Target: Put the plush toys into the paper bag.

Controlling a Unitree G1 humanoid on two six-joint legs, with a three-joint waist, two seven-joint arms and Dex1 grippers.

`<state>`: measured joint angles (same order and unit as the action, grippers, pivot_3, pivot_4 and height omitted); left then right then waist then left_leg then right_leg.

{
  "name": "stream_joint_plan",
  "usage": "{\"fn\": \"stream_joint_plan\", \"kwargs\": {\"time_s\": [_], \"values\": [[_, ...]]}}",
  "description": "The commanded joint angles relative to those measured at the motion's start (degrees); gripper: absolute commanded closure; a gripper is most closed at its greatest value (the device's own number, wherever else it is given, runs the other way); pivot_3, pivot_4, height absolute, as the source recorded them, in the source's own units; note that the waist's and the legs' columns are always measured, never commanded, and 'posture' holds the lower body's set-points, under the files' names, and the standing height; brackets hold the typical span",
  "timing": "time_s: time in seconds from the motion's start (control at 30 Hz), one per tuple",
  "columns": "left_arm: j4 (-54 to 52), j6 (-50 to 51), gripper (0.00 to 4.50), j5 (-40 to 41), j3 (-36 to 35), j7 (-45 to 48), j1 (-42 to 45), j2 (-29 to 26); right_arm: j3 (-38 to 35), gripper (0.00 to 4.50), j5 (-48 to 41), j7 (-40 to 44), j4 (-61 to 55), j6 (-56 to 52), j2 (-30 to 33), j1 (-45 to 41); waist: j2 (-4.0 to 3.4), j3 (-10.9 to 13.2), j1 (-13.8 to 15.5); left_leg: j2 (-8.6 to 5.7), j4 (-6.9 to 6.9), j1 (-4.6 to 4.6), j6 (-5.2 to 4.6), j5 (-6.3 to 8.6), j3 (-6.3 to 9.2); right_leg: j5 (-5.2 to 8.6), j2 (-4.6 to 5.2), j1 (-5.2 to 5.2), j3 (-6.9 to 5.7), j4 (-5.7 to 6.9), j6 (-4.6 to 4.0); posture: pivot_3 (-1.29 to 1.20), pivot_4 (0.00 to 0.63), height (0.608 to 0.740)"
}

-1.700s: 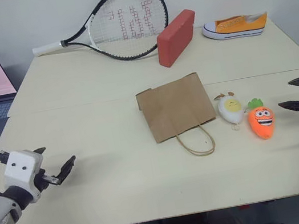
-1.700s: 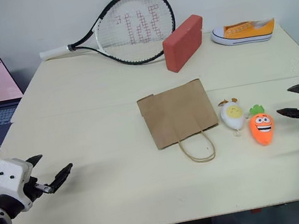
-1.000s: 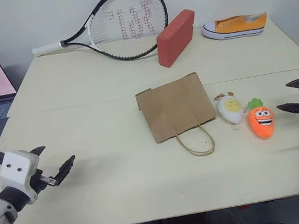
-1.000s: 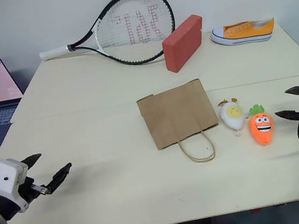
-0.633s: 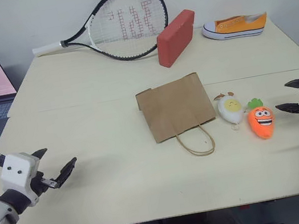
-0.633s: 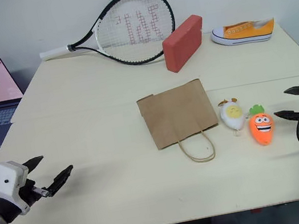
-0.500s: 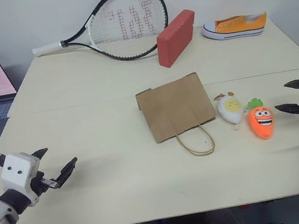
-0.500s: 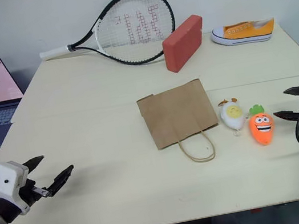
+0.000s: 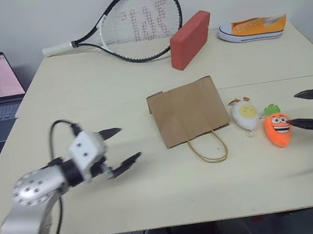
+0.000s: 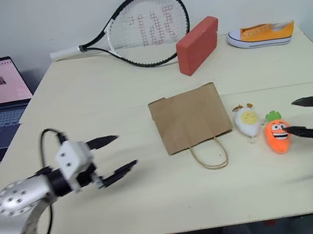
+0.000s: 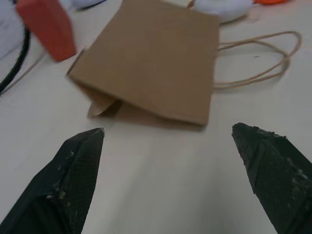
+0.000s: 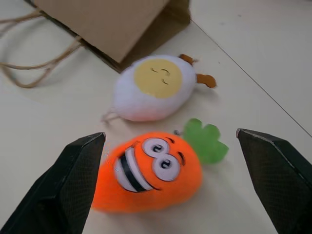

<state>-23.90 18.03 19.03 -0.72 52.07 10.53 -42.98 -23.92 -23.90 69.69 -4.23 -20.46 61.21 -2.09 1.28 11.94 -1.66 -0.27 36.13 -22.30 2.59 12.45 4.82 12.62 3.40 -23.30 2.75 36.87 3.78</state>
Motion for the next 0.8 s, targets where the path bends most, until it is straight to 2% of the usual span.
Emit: {"fn": "stream_joint_plan", "kwargs": {"time_s": [0.03,0.17,0.4,0.53,0.8], "values": [[2.4,-0.9,0.02,-2.5,9.5,1.5,6.4,4.9,-6.6,0.00,-5.9,-2.2,-13.4,-8.3,-0.7,5.1,0.00,0.0,0.1,0.00,0.02,-0.01,0.00,0.00,0.00,-0.03,0.00,0.01,0.00,0.00,0.05,0.00,0.150,0.740],[8.5,-4.7,0.02,-7.2,18.1,3.5,12.3,10.6,-11.3,0.00,-9.5,-5.5,-25.0,-15.0,-3.3,12.4,0.10,0.0,0.0,-0.01,0.05,-0.07,0.00,0.00,0.05,-0.16,-0.03,0.02,0.01,-0.06,0.29,0.00,0.150,0.740],[20.8,-13.9,0.02,-13.8,25.9,4.0,17.4,19.0,-13.4,0.00,-14.7,-12.1,-39.5,-22.8,-8.3,21.3,0.10,-0.1,0.1,0.01,0.14,-0.14,0.00,0.00,0.10,0.02,-0.08,0.02,0.01,-0.06,-0.02,0.00,0.150,0.740],[25.6,-18.5,0.02,-16.3,27.9,4.1,18.6,22.0,-13.6,0.00,-15.9,-14.1,-42.5,-23.9,-9.8,23.9,0.11,-0.1,0.2,-0.02,0.29,-0.29,0.00,0.00,0.14,0.01,-0.08,0.01,0.02,-0.13,-0.01,0.00,0.150,0.740],[34.5,-24.5,0.02,-19.6,28.2,2.7,21.2,26.6,-14.1,0.00,-16.8,-14.9,-42.9,-24.2,-8.7,24.7,0.11,-0.1,0.2,-0.01,0.69,-0.49,-0.01,0.01,0.20,0.01,-0.10,0.01,-0.02,-0.11,-0.01,0.00,0.150,0.740]]}}
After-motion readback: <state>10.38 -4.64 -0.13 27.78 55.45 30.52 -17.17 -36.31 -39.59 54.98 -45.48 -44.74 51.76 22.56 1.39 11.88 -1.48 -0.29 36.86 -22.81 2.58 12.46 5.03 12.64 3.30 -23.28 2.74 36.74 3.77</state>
